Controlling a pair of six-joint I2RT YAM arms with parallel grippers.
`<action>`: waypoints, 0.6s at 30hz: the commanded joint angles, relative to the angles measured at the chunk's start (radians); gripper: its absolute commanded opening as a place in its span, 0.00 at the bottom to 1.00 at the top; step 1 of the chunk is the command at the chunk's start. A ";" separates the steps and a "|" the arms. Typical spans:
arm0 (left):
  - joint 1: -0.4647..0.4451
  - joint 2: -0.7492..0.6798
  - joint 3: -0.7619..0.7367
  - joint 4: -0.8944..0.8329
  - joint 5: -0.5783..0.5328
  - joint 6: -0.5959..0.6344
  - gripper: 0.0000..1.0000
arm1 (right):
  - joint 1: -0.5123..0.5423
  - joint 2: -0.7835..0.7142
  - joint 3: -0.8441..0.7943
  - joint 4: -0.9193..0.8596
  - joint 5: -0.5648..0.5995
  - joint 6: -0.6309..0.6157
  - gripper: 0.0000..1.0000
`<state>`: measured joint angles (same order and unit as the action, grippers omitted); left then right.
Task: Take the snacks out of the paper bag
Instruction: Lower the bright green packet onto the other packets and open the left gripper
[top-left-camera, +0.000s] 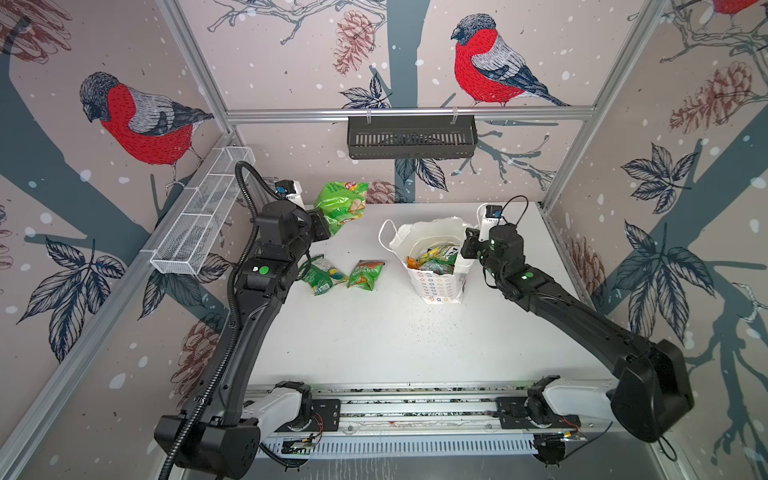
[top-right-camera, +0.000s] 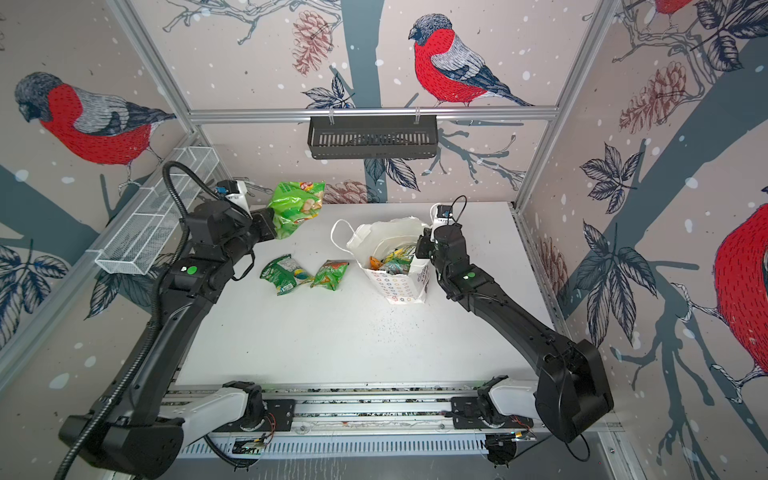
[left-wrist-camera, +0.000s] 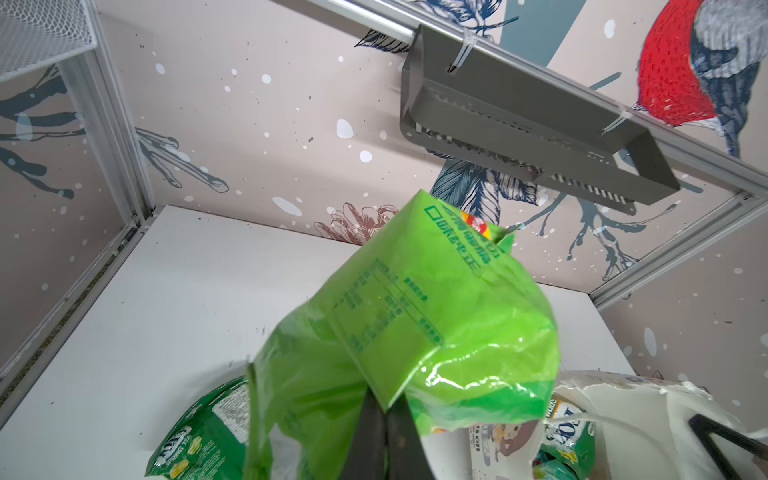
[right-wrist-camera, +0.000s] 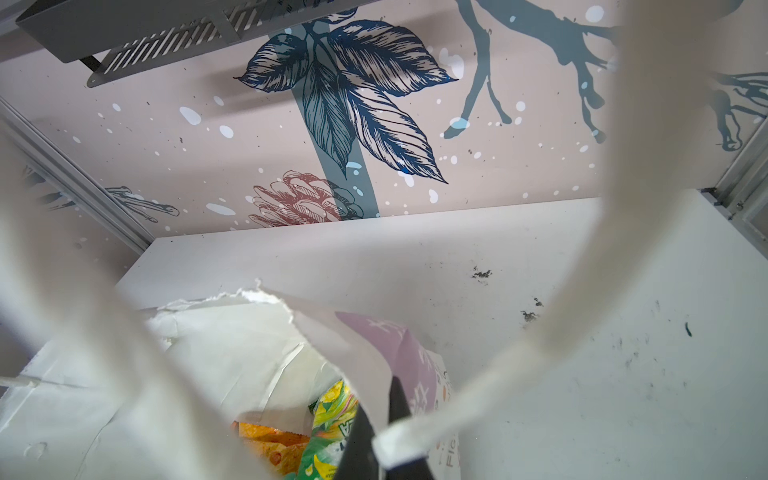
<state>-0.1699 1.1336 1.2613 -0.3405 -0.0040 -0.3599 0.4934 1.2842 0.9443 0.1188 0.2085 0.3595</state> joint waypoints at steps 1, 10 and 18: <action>0.002 -0.014 -0.045 0.066 -0.042 -0.010 0.00 | -0.005 -0.017 -0.011 0.024 0.000 -0.018 0.00; 0.002 0.002 -0.192 0.125 -0.107 -0.020 0.00 | -0.015 -0.026 -0.027 0.024 -0.023 -0.019 0.00; 0.019 0.085 -0.256 0.144 -0.134 0.023 0.00 | -0.016 -0.026 -0.043 0.032 -0.042 -0.007 0.00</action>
<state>-0.1608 1.2102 1.0107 -0.2668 -0.1154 -0.3649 0.4770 1.2633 0.9077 0.1310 0.1883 0.3599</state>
